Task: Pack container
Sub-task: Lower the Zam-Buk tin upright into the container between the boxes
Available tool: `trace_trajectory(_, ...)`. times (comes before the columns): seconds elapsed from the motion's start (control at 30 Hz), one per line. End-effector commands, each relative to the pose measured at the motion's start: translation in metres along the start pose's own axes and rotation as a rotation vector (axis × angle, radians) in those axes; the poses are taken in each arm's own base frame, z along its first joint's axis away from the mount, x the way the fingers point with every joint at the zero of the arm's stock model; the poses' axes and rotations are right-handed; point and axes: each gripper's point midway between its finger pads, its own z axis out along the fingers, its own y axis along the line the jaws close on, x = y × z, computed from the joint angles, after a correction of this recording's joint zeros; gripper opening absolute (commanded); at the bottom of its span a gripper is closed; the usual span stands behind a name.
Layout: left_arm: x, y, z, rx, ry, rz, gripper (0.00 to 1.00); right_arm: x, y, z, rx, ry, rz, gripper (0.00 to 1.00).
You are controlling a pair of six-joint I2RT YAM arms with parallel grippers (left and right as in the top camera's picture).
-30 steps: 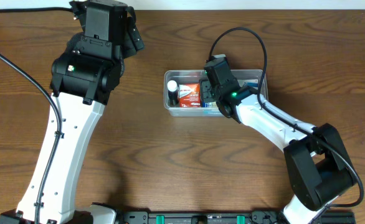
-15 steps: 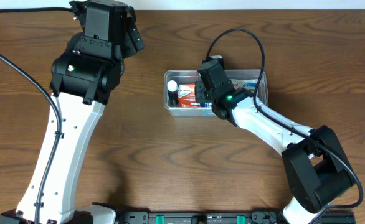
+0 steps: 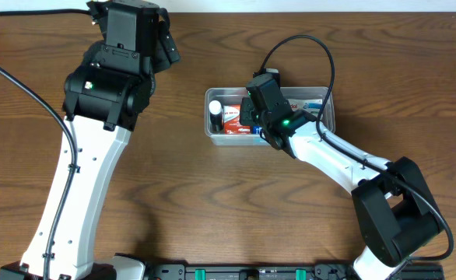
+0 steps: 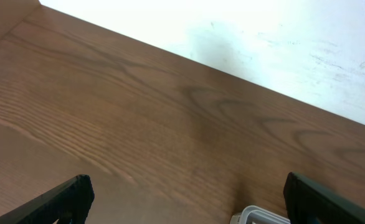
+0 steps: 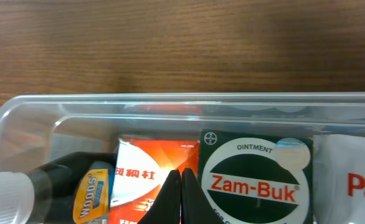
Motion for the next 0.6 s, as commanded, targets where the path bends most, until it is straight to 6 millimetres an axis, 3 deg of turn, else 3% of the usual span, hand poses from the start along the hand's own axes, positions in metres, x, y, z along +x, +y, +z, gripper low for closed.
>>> trace_trajectory(0.0,-0.005,0.004,-0.002,-0.013,-0.016,0.007,0.98,0.0,0.01,-0.001,-0.034,0.005,0.015,0.01)
trace_trajectory(0.47,-0.005,0.004,-0.002,-0.013,-0.016,0.007,0.98,0.01,0.01,0.003,-0.043,0.051,0.01,0.01)
trace_trajectory(0.57,-0.005,0.004,-0.002,-0.013,-0.016,0.007,0.98,0.011,0.009,-0.002,-0.029,0.092,-0.067,0.01)
